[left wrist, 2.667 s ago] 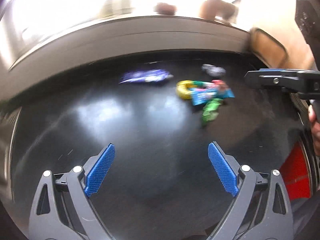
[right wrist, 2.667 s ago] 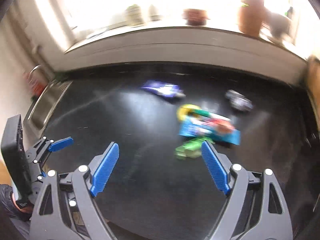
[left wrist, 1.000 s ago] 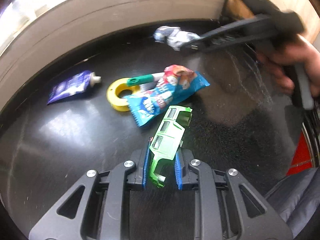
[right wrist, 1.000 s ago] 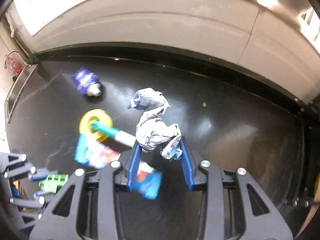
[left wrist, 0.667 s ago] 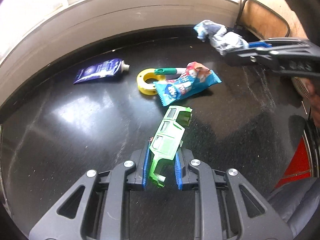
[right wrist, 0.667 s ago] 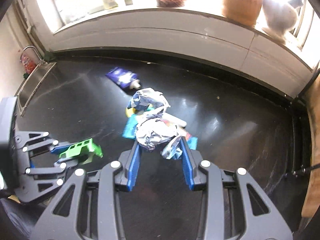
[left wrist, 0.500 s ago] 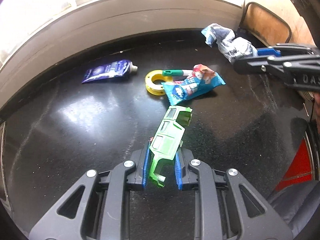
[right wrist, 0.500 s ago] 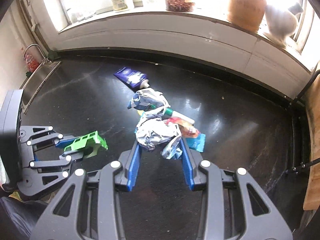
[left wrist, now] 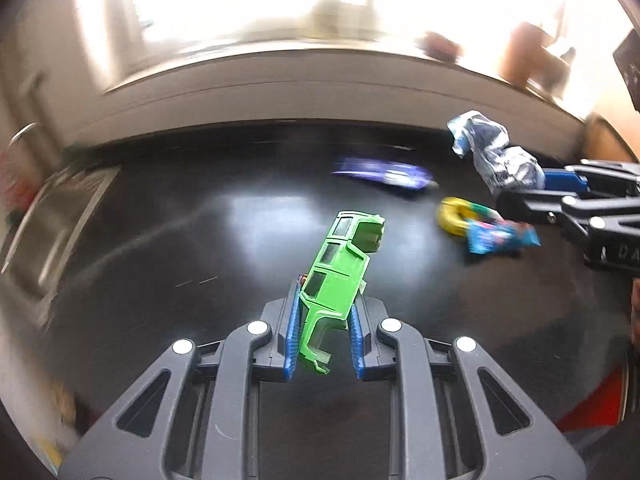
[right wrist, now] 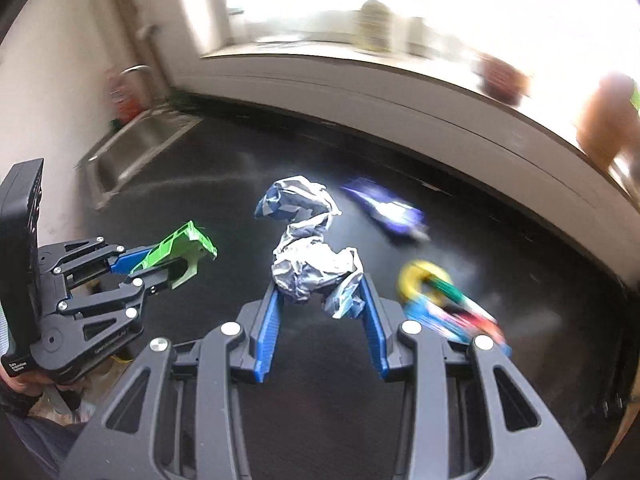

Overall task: Collect trash
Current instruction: 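Carry toy car and foil to the bin and open both tools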

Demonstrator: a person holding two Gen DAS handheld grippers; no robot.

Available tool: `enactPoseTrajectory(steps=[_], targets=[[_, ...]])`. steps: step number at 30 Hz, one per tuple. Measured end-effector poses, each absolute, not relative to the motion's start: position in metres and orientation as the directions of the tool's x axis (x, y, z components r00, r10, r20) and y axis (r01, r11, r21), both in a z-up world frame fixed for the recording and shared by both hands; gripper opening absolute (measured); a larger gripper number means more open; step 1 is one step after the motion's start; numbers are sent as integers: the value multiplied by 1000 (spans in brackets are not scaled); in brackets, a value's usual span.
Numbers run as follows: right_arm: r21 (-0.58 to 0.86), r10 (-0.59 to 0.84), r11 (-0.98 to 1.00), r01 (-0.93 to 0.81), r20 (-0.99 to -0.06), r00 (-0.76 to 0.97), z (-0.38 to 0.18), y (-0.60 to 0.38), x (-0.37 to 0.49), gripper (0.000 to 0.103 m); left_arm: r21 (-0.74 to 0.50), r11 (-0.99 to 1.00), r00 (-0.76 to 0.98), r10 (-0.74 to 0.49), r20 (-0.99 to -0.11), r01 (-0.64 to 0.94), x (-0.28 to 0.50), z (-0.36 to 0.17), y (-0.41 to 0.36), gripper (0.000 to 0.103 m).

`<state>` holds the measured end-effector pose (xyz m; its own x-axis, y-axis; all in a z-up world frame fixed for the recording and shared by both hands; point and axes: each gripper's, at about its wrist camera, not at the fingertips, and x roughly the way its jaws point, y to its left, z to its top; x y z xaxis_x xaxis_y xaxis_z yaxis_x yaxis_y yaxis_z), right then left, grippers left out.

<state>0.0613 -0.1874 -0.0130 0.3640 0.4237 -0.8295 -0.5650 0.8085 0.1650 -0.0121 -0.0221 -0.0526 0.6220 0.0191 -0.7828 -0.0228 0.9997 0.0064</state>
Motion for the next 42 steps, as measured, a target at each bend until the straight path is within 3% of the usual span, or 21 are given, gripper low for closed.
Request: enactPoseTrajectory(steps=[9,15,24,37,39,40,42], targets=[[268,583,497,-825,-808,88,-17,10,-8,39,63,892,518,316,-795,-447,-133,-61,123,20],[343,554,306,-888,-823,-127,-43,126,-75,39,49,768,394,381,-836,-638,-219,-94,194,20],[368,417,191,-910,-869,-264,-94,251,-147,39,-12,618,307,374,-875,-786,-299,-158,274,20],[339,293,172,-925,-914,-281,-151,359,-164,42,-100,578,328,306,-894,-810,-314,-224,357,21],[348,270,161,-924,-916,-298,-160,370,-165,52,-94,582,321,300,-898,-807,-312,-229,363,44],[350,257,161,-923,-918,-303,-164,375,-164,73,-74,585,305,307,-901,-808,-312,-233,365,75],[344,258,159,-926,-919,-297,-167,381,-161,78,-51,578,297,340,-892,-814,-312,-234,366,80]])
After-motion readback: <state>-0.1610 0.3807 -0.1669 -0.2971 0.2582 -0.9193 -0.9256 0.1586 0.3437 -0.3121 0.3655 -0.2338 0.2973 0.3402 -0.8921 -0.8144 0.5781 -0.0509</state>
